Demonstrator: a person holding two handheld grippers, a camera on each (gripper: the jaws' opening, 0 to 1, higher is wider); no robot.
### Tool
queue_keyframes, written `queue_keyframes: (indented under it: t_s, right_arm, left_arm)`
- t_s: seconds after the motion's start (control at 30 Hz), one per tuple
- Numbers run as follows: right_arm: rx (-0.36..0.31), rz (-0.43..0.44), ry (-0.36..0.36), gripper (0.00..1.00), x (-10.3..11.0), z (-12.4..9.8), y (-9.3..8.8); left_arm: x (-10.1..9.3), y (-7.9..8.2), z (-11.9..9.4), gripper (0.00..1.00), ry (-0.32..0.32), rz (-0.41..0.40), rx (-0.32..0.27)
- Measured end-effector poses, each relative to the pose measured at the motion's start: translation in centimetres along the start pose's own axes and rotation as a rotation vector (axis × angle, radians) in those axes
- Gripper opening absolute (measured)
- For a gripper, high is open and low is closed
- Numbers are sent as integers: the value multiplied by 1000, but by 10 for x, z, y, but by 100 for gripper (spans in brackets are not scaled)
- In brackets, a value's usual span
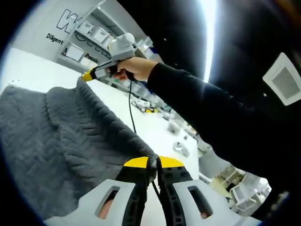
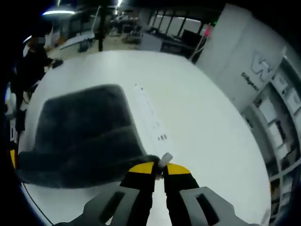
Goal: Open the folded towel by lifting each exposed corner and separating the folded layers until the towel lies flat within the target outline without major curled edges
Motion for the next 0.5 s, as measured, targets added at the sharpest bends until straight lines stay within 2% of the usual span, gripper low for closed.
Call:
queue_keyframes:
  t_s: [0.5]
  right_arm:
    - [15,-5,-14,4,-3,2,-28]
  left_arm:
    - [-2,-7,25,5,1,19,35]
Point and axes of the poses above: the point that each gripper's makers call its tool centre point, and the gripper's own axes: z roughly forward along the fingers, x roughly to its left, y roughly out of its top, the point moved 10 cm from there along -z, roughly backward along the fingers, and after that the axes turned 4 degrees about x, right-handed, at the moved point
